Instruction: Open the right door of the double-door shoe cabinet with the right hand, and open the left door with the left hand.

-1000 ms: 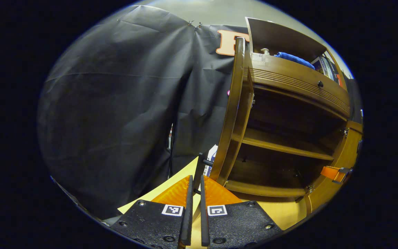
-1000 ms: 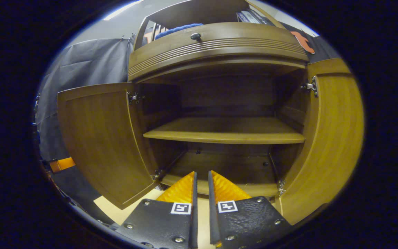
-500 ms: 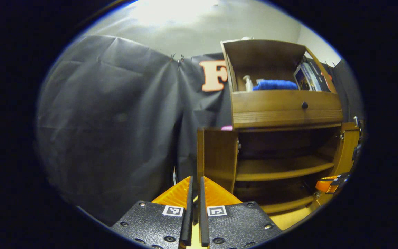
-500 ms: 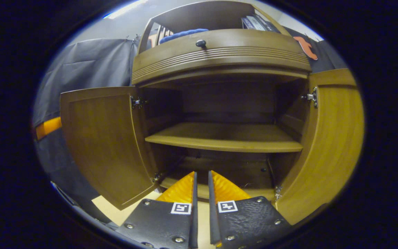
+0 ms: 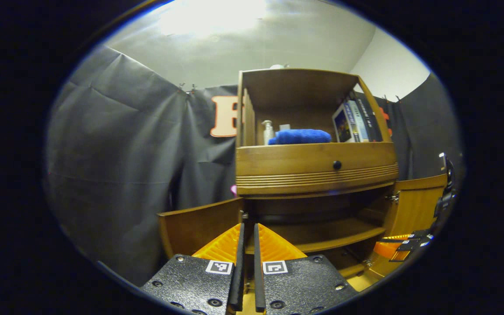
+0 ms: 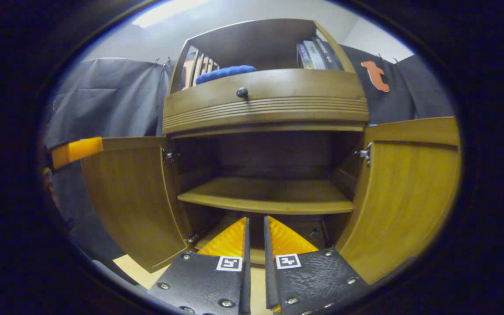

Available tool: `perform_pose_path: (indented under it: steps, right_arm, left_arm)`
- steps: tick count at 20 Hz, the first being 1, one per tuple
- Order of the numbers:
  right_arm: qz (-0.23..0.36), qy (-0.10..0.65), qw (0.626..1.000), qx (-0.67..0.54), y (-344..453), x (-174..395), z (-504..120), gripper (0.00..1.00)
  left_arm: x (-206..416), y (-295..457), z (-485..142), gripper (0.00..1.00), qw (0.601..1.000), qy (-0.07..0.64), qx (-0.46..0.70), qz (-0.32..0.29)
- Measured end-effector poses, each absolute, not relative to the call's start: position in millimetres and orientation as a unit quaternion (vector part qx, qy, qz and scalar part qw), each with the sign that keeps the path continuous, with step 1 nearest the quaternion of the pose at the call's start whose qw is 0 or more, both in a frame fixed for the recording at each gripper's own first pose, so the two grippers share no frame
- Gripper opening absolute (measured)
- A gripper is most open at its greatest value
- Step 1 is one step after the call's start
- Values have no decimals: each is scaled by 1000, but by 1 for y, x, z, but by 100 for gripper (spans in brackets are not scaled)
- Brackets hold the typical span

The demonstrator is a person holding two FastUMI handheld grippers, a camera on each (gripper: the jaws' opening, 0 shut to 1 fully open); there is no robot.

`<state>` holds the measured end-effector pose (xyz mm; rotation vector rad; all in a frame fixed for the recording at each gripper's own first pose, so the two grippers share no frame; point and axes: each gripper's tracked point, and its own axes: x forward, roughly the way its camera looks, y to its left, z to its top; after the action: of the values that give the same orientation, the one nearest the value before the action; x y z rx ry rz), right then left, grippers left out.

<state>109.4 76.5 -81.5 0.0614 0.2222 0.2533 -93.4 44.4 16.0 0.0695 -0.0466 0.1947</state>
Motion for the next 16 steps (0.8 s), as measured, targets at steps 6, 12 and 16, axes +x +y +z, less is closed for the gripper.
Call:
perform_pose_path:
  steps: [6,12,16]
  right_arm:
    - [67,84,994,24,31,93,-54,13]
    - [34,71,997,18,15,76,-41,14]
    - [25,58,998,22,14,73,-30,14]
  left_arm:
    - [-65,-11,2,11,1000,-11,8,15]
    - [-51,-43,-15,11,1000,6,-7,-30]
    - [-44,-53,-20,11,999,7,-3,-43]
